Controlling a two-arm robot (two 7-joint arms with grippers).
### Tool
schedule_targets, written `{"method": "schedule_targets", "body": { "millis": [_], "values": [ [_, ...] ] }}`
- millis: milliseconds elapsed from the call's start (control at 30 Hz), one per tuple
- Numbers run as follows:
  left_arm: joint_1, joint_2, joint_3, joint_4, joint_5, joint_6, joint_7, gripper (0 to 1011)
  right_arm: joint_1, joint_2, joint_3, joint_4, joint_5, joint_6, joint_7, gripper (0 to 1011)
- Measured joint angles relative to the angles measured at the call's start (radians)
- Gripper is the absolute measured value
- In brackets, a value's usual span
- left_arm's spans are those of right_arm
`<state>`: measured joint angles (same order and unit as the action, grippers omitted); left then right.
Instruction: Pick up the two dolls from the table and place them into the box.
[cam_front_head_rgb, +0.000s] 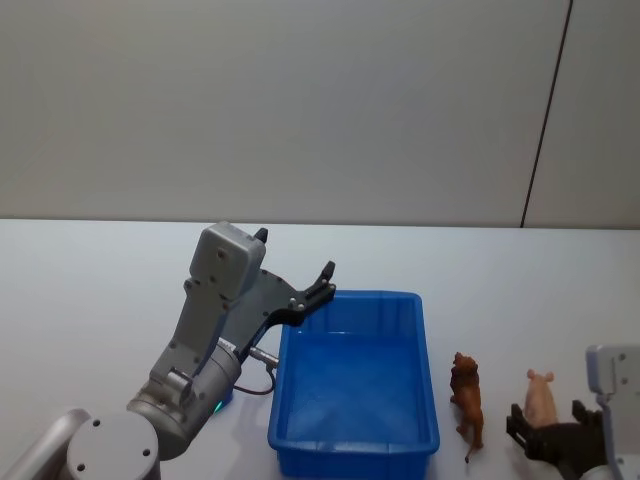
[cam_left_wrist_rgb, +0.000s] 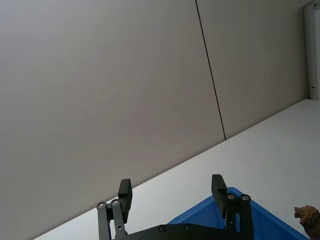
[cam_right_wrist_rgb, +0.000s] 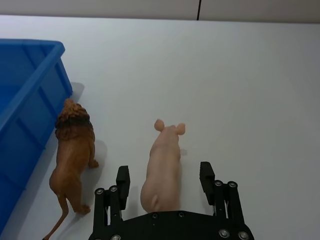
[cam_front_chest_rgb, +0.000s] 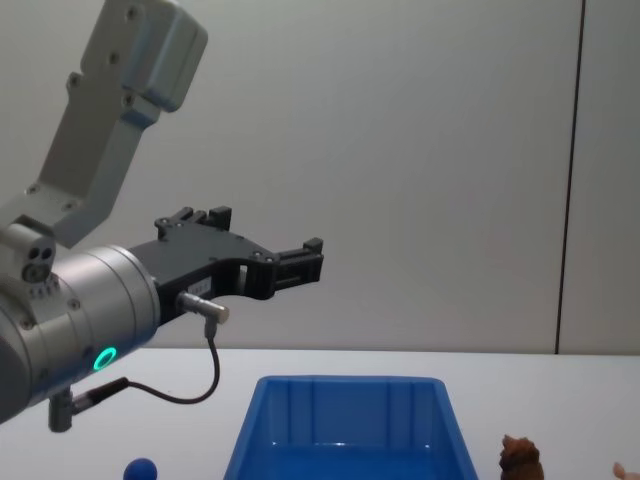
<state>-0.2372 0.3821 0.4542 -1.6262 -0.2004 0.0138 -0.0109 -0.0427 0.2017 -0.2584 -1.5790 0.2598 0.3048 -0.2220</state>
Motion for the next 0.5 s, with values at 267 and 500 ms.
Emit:
{"method": "schedule_targets", "body": {
  "millis": [267,500],
  "values": [
    [0.000,0.000,0.000,0.000,0.000,0.000,0.000,1001,0.007,-0.020,-0.006,0.026,0.006,0.021,0.000,662],
    [0.000,0.000,0.000,0.000,0.000,0.000,0.000,1001,0.008,-0.029,-0.009,0.032,-0.003,0.025,0.000,445]
  ]
}}
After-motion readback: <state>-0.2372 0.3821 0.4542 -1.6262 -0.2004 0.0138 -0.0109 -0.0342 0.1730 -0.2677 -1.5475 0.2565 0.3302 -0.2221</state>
